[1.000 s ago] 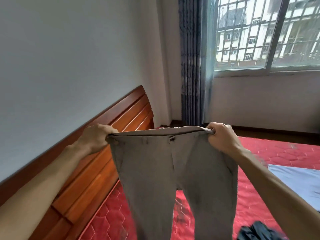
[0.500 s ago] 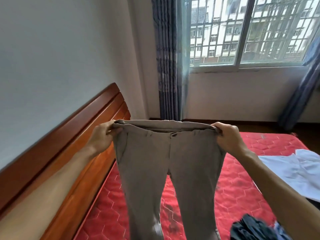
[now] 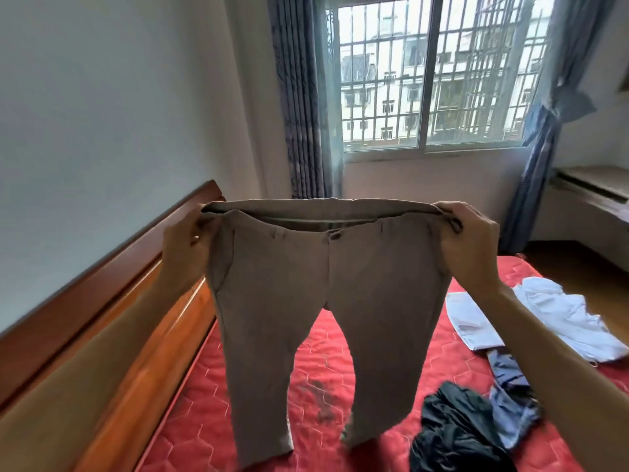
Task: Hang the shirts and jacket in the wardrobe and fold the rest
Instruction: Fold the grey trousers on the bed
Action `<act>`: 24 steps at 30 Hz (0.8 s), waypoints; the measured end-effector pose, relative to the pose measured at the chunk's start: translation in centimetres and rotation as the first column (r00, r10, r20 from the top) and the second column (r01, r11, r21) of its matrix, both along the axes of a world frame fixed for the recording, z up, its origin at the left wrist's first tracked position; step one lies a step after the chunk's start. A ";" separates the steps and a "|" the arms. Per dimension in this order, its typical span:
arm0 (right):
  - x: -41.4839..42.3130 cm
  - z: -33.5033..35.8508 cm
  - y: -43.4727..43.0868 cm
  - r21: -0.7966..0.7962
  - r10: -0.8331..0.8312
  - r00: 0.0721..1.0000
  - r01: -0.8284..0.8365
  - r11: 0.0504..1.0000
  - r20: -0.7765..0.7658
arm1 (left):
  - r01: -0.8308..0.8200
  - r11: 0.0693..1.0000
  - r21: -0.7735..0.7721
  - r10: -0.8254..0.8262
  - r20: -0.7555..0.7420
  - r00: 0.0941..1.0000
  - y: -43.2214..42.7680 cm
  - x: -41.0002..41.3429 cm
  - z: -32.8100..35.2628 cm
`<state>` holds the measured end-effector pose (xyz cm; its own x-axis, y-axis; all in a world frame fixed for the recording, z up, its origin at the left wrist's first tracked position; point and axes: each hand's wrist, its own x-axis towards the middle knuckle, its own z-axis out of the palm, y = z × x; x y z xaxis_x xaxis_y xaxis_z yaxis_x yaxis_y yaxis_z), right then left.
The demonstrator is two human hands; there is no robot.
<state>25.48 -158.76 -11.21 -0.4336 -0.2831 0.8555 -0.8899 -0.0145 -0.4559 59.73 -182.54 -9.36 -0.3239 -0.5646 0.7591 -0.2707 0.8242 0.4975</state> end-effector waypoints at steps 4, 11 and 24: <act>3.9 2.2 6.6 -0.104 0.040 0.998 -0.036 0.994 0.039 | -0.047 0.991 -0.124 0.033 -0.108 0.994 7.1 4.3 2.3; 8.9 4.9 13.8 -0.149 0.103 0.994 -0.098 0.984 0.031 | -0.055 0.992 -0.114 0.044 -0.099 0.994 14.3 10.5 6.3; 7.4 0.3 5.3 0.026 0.101 0.988 -0.104 0.994 0.119 | -0.115 0.989 0.095 0.105 0.106 0.989 6.4 9.1 -0.2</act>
<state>32.87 -153.42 -10.88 -0.4981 -0.3575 0.7900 -0.8245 -0.0868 -0.5592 68.80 -176.13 -9.52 -0.3272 -0.6728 0.6636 -0.4100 0.7337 0.5418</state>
